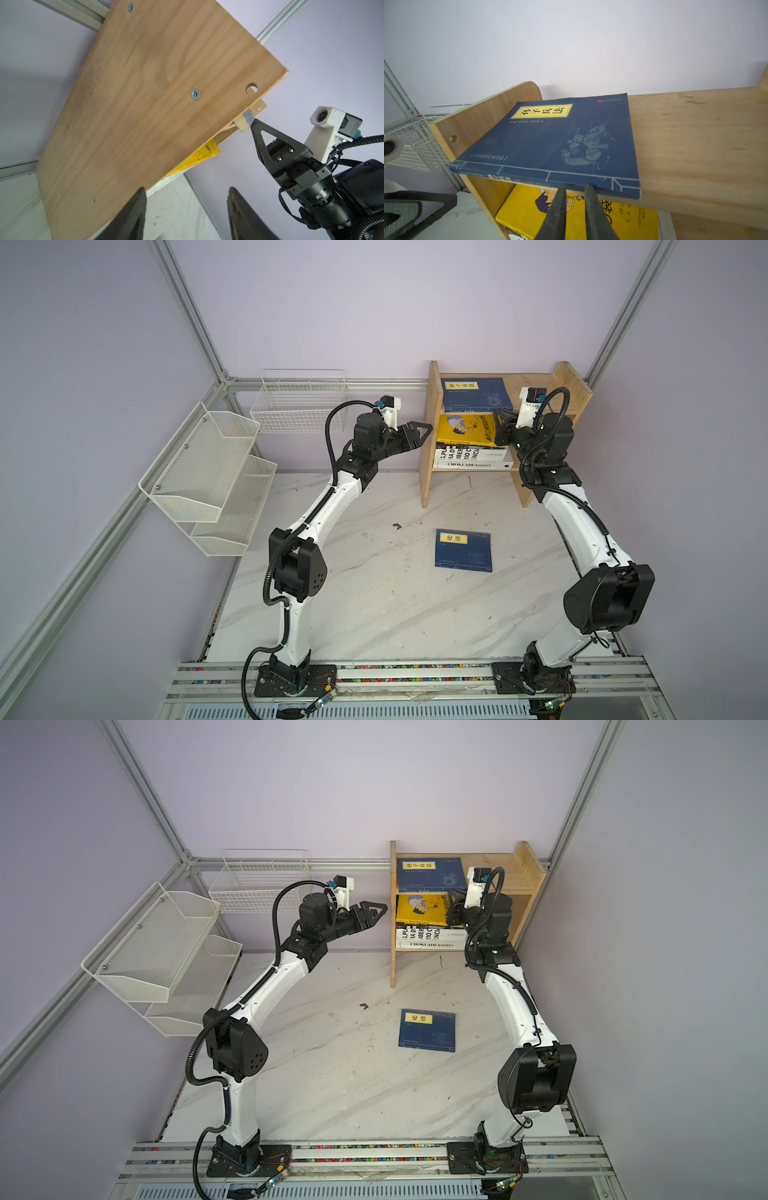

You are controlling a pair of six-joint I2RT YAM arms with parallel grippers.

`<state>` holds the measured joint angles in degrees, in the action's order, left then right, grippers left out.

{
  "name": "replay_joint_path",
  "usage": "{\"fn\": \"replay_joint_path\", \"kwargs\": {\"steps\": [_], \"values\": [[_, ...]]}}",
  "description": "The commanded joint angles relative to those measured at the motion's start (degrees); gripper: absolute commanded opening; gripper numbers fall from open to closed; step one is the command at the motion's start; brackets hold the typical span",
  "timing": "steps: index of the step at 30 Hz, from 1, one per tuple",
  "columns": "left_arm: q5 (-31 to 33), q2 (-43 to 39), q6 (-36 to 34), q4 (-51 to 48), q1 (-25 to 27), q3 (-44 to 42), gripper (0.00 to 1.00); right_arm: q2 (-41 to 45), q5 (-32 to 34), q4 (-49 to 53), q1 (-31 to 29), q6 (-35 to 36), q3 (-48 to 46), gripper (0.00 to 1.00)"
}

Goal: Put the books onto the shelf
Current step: 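Push the blue paperback farther onto the shelf top with the right gripper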

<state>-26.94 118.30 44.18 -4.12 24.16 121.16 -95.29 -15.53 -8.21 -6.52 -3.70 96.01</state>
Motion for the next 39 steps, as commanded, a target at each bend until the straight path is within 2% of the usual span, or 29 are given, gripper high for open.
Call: {"fn": "replay_joint_path", "kwargs": {"steps": [1,9,25,39], "values": [[0.5,-2.9,0.9,2.2,-0.2,0.8,0.61,0.2,1.7,-1.4,-1.3,1.7,0.9,0.20],[0.4,-0.9,2.4,3.6,-0.3,3.2,0.61,1.9,2.9,-1.7,-4.2,1.6,-1.6,0.21],[0.8,-2.0,2.6,4.5,-0.3,0.5,0.61,-2.7,4.7,-2.0,-11.3,1.2,4.6,0.21],[0.8,-3.2,2.6,4.5,-0.8,-1.3,0.61,-6.5,5.8,-2.8,-11.9,0.5,7.5,0.21]]}}
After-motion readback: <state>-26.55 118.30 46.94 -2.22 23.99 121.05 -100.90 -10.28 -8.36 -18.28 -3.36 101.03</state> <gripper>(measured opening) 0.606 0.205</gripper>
